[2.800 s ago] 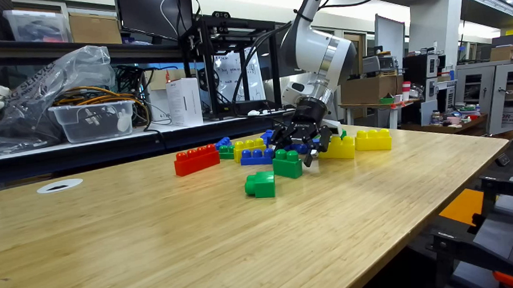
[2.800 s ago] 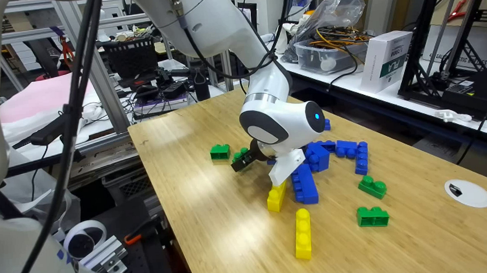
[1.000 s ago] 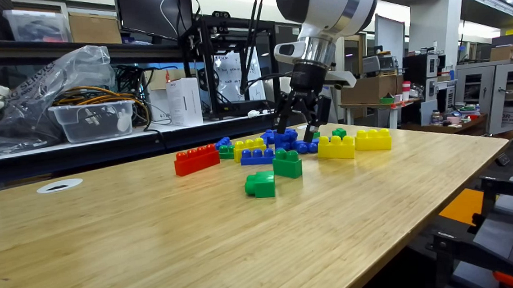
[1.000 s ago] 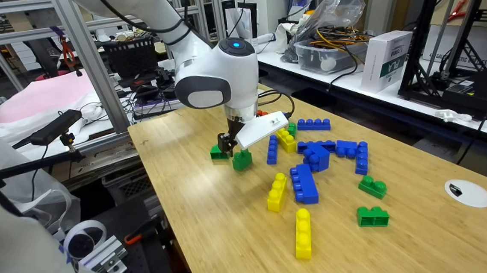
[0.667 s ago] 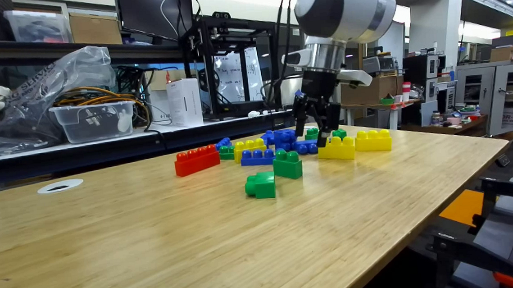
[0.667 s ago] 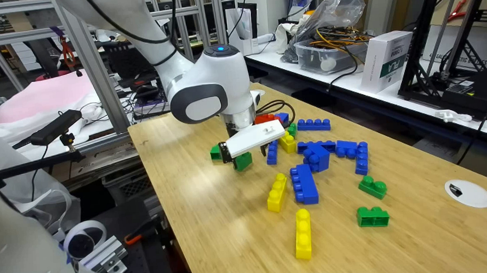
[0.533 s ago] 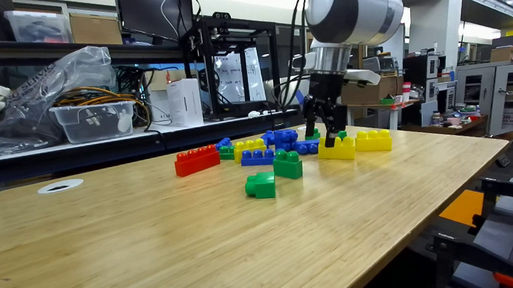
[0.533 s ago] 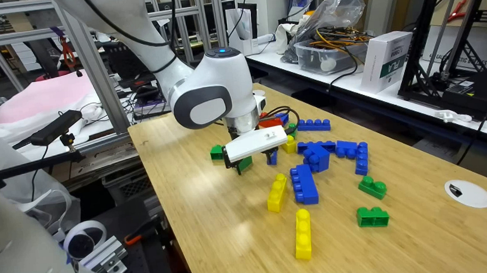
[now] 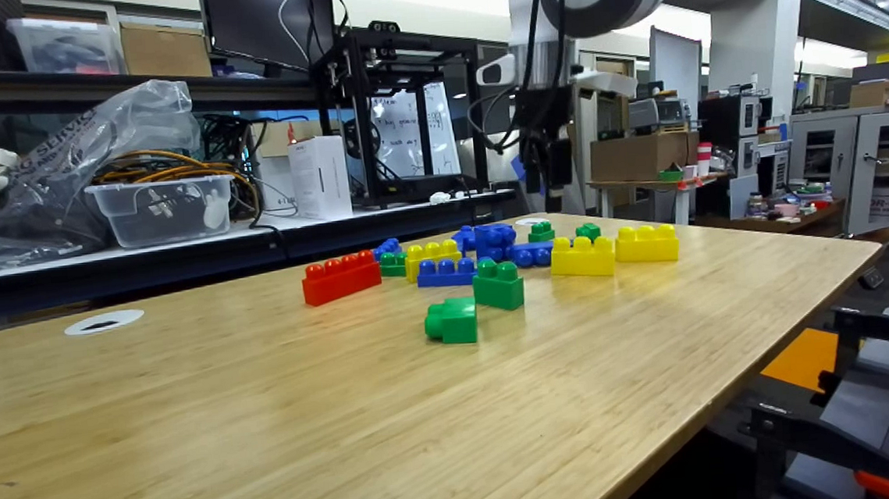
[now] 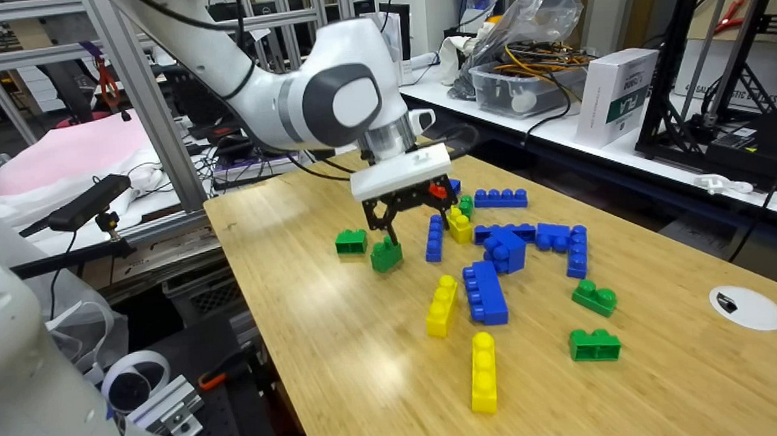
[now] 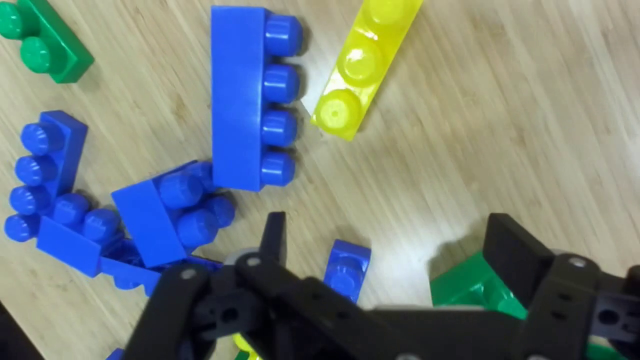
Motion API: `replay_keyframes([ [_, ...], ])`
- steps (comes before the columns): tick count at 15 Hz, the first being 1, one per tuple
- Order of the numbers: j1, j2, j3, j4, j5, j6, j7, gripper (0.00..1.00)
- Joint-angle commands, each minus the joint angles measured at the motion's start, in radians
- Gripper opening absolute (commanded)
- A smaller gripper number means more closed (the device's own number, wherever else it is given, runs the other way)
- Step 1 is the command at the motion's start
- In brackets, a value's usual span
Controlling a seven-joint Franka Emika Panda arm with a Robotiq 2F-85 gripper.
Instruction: Set one green block upright on the table
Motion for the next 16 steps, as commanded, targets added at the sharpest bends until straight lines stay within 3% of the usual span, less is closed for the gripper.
replay_keyframes([
  [1,-0.165,-0.088,0.240,0.046,-0.099,-0.219,0.174,1.00],
  [3,-0.236,-0.127,0.366,0.063,-0.068,-0.315,0.199,1.00],
  [6,-0.299,-0.164,0.472,0.081,-0.040,-0.411,0.217,1.00],
  [10,-0.349,-0.181,0.532,0.093,-0.024,-0.461,0.206,1.00],
  [16,-0.379,-0.179,0.565,0.083,-0.025,-0.429,0.212,1.00],
])
